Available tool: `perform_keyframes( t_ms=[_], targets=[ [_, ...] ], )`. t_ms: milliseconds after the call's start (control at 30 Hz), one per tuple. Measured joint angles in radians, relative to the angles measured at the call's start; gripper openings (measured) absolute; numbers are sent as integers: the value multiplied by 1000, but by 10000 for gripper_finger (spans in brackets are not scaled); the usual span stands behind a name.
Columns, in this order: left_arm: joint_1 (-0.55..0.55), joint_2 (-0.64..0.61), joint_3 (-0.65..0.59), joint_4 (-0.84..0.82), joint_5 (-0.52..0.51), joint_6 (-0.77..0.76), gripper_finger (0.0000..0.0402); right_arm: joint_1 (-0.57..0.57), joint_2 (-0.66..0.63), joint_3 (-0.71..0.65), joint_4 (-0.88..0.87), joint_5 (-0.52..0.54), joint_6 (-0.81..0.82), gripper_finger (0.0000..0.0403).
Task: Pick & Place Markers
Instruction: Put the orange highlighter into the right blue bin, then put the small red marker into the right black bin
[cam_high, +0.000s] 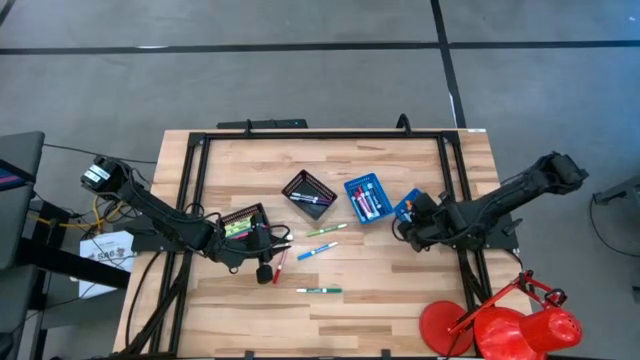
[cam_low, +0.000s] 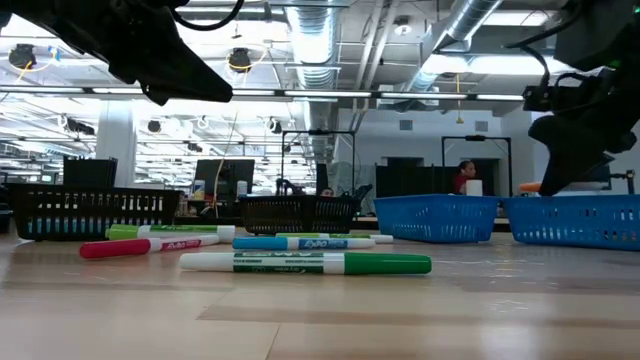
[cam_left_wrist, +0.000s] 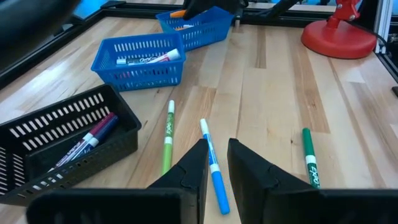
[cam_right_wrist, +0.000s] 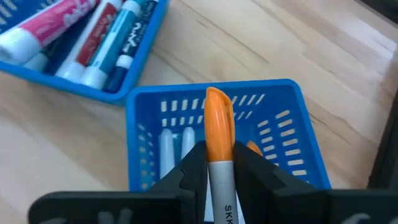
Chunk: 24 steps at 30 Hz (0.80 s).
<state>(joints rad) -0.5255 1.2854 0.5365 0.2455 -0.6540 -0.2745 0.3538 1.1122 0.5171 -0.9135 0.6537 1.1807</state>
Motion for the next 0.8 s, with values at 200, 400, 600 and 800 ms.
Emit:
perform_keyframes(
  t_ms=[200, 400, 600, 800],
  targets=[
    [0, 0, 0, 0, 0, 0, 59, -35, 6, 0, 8, -11, -2, 85],
    [0, 0, 0, 0, 0, 0, 59, -35, 6, 0, 9, -18, -2, 139],
    [0, 0, 0, 0, 0, -4, 59, -36, 6, 7, 34, -12, -6, 178],
    [-1, 0, -12, 1, 95, -95, 59, -35, 6, 90, 33, 5, -66, 186]
  ],
)
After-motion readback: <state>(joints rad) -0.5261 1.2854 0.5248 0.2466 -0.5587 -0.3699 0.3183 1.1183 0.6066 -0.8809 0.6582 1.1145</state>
